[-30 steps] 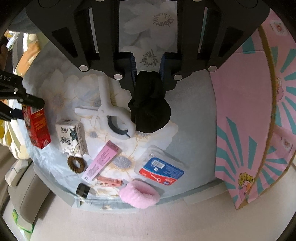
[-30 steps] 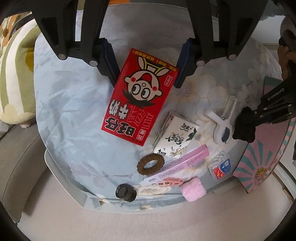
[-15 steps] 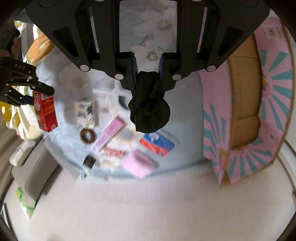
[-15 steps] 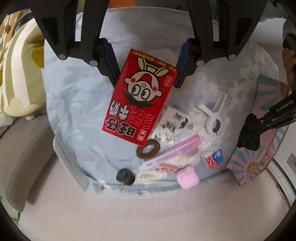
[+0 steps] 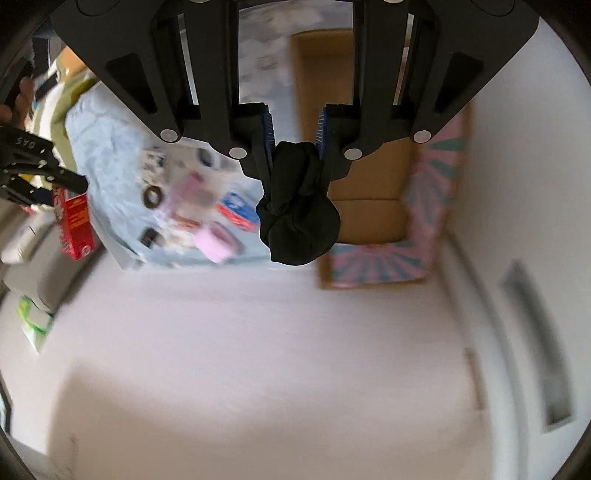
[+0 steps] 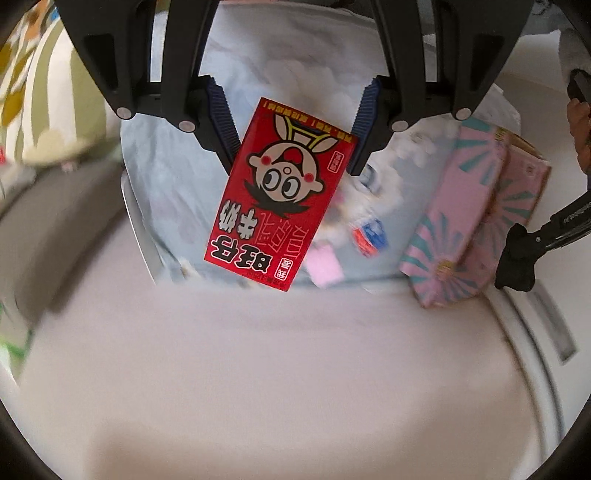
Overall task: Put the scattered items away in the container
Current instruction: 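Lift the red milk carton with the right gripper toward the cardboard box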
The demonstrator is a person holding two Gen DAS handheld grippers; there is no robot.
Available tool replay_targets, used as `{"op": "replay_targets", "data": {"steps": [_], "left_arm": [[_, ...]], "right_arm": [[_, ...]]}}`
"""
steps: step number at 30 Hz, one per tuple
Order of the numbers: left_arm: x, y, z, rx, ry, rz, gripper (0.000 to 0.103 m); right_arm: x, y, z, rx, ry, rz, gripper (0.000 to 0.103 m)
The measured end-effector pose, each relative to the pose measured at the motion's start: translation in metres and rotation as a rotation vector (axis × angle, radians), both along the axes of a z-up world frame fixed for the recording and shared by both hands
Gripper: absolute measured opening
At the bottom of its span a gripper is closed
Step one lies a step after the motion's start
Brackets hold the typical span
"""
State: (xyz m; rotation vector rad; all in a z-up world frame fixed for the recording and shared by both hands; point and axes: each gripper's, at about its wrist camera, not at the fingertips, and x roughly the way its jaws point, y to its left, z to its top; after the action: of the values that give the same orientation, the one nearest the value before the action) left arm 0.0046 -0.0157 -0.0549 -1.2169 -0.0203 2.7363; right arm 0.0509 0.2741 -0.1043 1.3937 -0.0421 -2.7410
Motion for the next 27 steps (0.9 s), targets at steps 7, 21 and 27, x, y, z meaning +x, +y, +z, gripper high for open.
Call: {"op": "replay_targets", "data": {"steps": [7,21,27], "left_arm": [[0.015,-0.056,0.013,-0.063,0.009,0.138,0.016],[0.004,-0.081,-0.046,0.026,-0.152,0.161,0.016],[-0.008,-0.083,-0.078,0.018,-0.223,0.168,0.016]], "right_arm": [[-0.035,-0.072,0.037,-0.041,0.09,0.228,0.053],[-0.148,-0.233,0.01,-0.042,-0.023,0.605,0.053],[-0.184,-0.28,-0.04,0.025,-0.14,0.661,0.053]]}}
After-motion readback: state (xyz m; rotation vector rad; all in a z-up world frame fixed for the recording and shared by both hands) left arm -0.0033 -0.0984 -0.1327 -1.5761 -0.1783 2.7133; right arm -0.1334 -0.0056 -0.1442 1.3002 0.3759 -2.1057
